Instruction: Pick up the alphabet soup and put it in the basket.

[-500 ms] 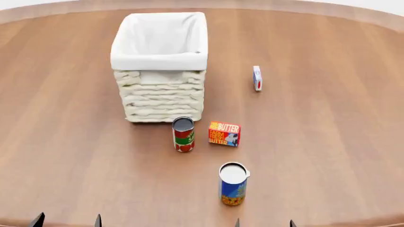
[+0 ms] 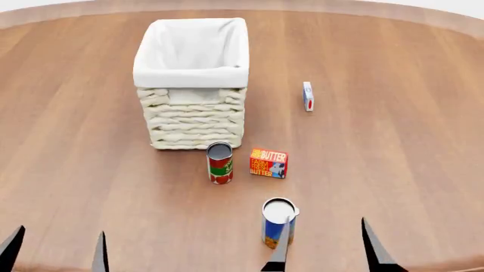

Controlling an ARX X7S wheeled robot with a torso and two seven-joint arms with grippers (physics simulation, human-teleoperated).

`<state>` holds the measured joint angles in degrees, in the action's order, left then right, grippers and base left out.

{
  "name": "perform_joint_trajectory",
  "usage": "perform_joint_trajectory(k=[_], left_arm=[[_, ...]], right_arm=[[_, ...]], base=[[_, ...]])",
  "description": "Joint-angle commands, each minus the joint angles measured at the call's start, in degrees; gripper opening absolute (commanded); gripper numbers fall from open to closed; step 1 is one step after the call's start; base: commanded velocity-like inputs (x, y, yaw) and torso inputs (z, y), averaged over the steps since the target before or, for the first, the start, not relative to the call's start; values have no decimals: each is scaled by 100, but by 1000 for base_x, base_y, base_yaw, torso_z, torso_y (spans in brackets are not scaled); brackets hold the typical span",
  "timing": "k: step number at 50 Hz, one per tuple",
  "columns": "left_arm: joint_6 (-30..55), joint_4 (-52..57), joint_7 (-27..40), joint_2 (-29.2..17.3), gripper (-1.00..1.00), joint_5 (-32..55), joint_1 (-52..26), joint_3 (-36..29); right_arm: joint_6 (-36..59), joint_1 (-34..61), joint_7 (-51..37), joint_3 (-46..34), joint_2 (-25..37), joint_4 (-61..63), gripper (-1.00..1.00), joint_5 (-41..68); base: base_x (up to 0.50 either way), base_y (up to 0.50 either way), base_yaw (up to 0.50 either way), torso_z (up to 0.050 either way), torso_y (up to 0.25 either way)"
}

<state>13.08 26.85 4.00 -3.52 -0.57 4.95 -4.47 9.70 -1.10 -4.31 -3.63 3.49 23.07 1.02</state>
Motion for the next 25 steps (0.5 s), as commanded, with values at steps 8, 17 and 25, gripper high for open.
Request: perform_joint_trajectory(k=[8, 17, 25], left_arm=[[1473, 2973, 350, -167, 100, -322, 364, -341], [1299, 3313, -198, 337, 100, -827, 568, -219], [1264, 3313, -212, 336, 100, -887, 575, -246]], right_arm=[[1316, 24, -239, -223, 184, 2404, 100, 81], [1518, 21, -322, -262, 244, 2771, 100, 177], [1518, 14, -389, -258, 296, 2835, 100, 291]], base=[[0, 0, 0, 0, 0], [0, 0, 0, 0, 0], [134, 0, 0, 0, 0]])
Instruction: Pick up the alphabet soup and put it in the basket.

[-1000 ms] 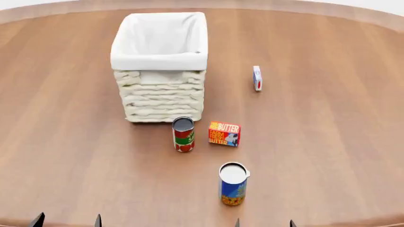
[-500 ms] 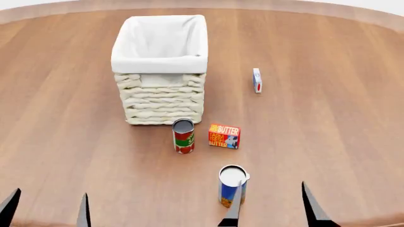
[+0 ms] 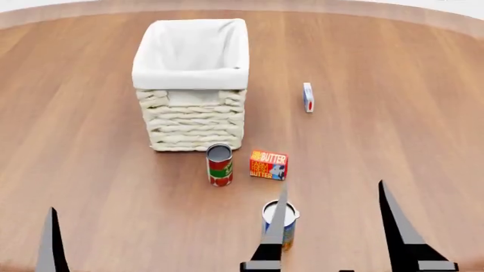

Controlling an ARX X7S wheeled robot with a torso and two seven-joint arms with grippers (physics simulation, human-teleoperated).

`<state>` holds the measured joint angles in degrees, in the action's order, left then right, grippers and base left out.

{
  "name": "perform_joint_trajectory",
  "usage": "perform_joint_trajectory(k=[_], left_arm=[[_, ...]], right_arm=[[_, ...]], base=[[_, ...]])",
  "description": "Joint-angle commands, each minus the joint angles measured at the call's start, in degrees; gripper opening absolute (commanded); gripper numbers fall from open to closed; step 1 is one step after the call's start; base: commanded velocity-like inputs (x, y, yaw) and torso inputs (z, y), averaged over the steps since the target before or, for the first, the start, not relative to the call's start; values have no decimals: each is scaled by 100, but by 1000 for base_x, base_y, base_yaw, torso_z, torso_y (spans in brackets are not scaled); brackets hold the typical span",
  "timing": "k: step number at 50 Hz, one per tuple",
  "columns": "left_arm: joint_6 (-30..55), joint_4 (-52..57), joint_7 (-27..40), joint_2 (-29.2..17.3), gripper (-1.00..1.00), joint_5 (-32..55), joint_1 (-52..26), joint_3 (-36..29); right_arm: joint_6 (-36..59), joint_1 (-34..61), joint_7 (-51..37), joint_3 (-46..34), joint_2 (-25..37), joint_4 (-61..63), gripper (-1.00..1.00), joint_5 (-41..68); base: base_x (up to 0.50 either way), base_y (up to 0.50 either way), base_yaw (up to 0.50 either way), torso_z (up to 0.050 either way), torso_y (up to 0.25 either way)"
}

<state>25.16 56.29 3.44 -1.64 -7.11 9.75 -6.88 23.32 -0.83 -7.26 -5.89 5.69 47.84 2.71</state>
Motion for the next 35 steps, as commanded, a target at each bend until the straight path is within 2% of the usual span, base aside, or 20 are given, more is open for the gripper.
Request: perform_joint_trajectory(k=[1, 35], left_arm=[[90, 370, -154, 147, 100, -210, 87, 10], [196, 370, -190, 147, 100, -291, 23, -79]], right_arm=[[152, -12, -102, -32, 78, 352, 100, 140], [302, 92, -420, -177, 295, 369, 100, 411]], base=[[500, 0, 0, 0, 0], [500, 0, 0, 0, 0]])
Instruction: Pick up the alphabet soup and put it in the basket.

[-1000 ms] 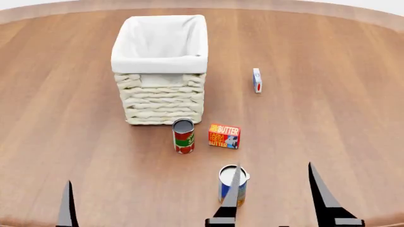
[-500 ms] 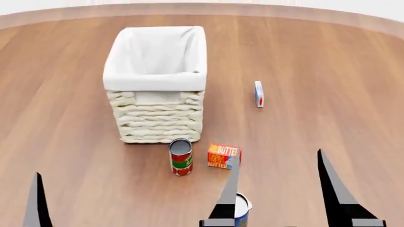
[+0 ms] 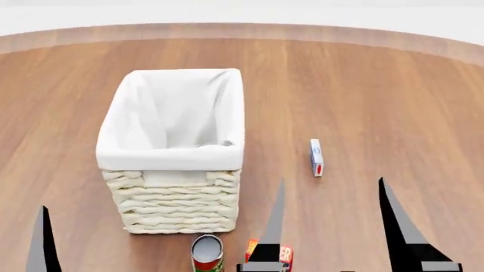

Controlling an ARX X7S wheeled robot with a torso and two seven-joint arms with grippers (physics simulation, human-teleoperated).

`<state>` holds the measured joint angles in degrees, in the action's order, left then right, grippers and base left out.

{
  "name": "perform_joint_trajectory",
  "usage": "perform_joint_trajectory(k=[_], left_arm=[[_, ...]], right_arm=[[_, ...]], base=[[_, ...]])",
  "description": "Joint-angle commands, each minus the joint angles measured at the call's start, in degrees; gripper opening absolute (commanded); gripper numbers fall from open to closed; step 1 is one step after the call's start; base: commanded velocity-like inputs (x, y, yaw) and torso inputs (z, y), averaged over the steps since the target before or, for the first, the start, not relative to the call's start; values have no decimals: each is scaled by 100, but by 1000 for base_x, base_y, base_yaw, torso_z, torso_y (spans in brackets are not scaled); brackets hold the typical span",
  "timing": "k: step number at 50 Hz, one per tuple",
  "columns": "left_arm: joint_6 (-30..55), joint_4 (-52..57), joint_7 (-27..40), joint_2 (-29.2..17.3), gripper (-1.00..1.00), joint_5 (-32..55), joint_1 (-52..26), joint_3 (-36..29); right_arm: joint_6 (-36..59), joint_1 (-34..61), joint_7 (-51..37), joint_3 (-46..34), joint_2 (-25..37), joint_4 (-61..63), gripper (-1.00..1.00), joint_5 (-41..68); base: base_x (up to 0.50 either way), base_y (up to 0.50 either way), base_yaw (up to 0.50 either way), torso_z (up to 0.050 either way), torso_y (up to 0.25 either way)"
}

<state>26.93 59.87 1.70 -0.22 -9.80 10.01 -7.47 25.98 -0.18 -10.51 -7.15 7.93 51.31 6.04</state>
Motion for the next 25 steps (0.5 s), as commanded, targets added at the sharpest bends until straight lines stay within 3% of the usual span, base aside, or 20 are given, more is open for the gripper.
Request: perform_joint_trajectory(k=[1, 12, 16, 25], left_arm=[[14, 11, -9, 5, 100, -21, -3, -19], [18, 11, -2, 4, 100, -26, 1, -38], [40, 11, 5, 2, 100, -31, -13, -42], [53, 11, 13, 0, 100, -55, -15, -73]], right_arm=[[56, 35, -104, -46, 79, 38, 100, 109], [-57, 5, -187, -49, 138, -68, 100, 153], [3, 14, -256, -47, 180, -41, 100, 144], [44, 24, -310, 0, 193, -39, 100, 305]], base=[[500, 0, 0, 0, 0], [500, 0, 0, 0, 1], [0, 70, 0, 0, 0], [0, 500, 0, 0, 0]])
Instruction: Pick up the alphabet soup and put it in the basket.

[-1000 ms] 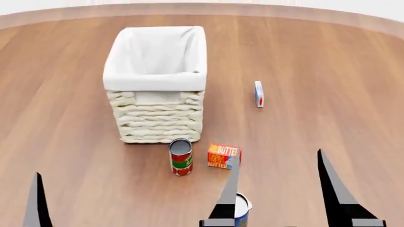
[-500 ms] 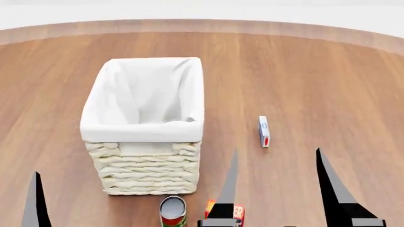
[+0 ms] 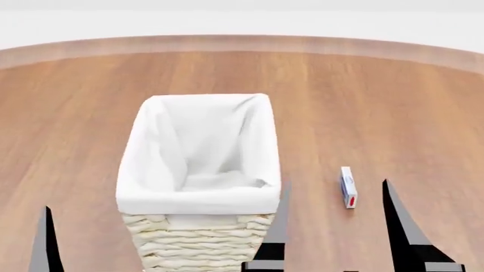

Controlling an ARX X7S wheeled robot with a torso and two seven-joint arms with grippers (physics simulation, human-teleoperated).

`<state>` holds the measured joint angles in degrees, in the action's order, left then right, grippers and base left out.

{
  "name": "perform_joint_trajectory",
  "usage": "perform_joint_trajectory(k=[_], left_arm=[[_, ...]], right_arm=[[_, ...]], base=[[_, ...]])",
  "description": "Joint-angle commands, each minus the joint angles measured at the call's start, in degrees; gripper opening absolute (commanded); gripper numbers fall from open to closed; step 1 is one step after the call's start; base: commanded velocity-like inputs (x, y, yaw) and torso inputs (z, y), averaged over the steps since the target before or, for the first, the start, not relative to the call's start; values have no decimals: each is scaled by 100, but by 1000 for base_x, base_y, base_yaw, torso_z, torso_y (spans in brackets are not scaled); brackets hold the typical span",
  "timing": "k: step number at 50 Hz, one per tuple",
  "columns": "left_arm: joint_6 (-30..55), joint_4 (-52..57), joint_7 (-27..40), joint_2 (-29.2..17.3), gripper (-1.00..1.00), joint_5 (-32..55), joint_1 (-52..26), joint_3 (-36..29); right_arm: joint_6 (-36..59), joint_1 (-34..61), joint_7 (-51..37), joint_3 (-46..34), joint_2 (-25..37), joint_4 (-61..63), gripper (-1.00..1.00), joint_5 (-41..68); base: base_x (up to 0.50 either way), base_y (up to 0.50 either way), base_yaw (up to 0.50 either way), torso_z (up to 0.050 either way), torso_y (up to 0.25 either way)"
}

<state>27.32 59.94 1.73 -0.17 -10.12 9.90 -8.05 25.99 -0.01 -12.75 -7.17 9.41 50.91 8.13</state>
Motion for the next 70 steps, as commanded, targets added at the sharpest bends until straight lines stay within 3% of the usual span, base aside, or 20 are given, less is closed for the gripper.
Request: perform_joint_trajectory(k=[1, 22, 37, 49, 59, 70], left_arm=[[14, 4, 10, -4, 100, -23, -3, -15], [31, 3, 12, -8, 100, -30, -2, -29], [130, 2, 9, -15, 100, -50, -58, -53], [258, -130, 258, -204, 100, 20, -166, -114], [95, -440, 465, -360, 100, 148, -174, -86], [98, -512, 611, -464, 100, 250, -219, -38]], right_arm=[[42, 7, -91, 0, 49, 2, 100, 100], [-79, -20, -173, -77, 156, -34, 100, 125], [93, 104, -184, -227, 343, 226, 100, 131], [933, -109, 43, 1278, 1060, 842, 100, 1166], [-291, -2069, 405, 2107, 1152, 325, 100, 820], [-2810, -3760, 836, 2557, 329, -1063, 100, 526]], base=[[0, 500, 0, 0, 0], [0, 492, 0, 0, 0], [0, 0, 0, 0, 0], [0, 0, 0, 0, 0], [0, 0, 0, 0, 0], [0, 0, 0, 0, 0]])
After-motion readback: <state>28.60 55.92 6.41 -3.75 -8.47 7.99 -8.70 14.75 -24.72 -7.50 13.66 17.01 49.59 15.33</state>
